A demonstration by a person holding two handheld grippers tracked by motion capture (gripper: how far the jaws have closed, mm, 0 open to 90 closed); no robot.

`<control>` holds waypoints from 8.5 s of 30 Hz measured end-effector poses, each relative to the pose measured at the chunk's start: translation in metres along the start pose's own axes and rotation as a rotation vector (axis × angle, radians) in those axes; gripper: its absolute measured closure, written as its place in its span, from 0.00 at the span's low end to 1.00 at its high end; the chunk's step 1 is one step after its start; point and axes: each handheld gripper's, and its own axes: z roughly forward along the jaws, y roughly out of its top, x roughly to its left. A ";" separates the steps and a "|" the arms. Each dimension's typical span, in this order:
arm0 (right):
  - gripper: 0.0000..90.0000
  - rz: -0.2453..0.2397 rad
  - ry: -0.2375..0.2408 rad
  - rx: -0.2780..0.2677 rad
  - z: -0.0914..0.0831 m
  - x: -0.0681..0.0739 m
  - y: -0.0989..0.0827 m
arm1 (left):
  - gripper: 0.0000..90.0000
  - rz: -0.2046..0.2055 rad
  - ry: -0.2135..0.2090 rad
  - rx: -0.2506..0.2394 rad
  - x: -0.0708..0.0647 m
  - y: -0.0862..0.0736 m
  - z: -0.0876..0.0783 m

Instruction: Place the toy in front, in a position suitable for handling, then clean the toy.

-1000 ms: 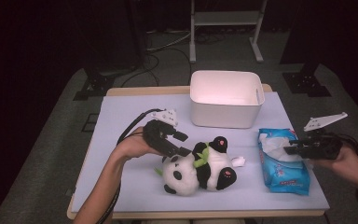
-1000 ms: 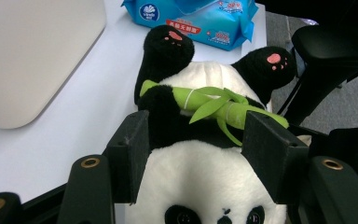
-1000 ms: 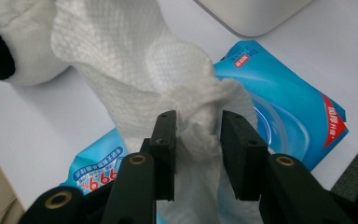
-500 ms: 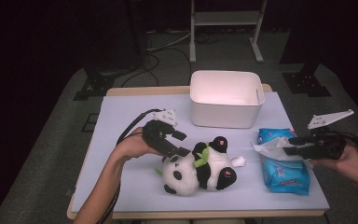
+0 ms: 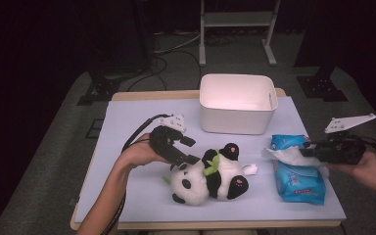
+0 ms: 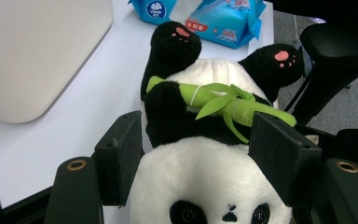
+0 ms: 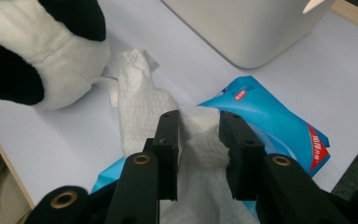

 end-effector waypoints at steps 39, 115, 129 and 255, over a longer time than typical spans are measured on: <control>0.64 -0.074 0.085 0.009 -0.004 0.014 0.048 | 0.32 -0.046 0.054 -0.022 0.006 -0.020 -0.020; 0.43 -0.249 0.130 0.092 0.109 0.004 0.178 | 0.12 -0.193 0.228 -0.019 0.025 -0.098 -0.031; 0.51 -0.283 0.137 0.123 0.128 -0.001 0.193 | 0.11 -0.200 0.234 -0.033 0.024 -0.099 -0.030; 0.53 -0.397 0.314 0.060 0.080 0.081 0.143 | 0.11 -0.267 0.236 -0.076 0.024 -0.116 -0.033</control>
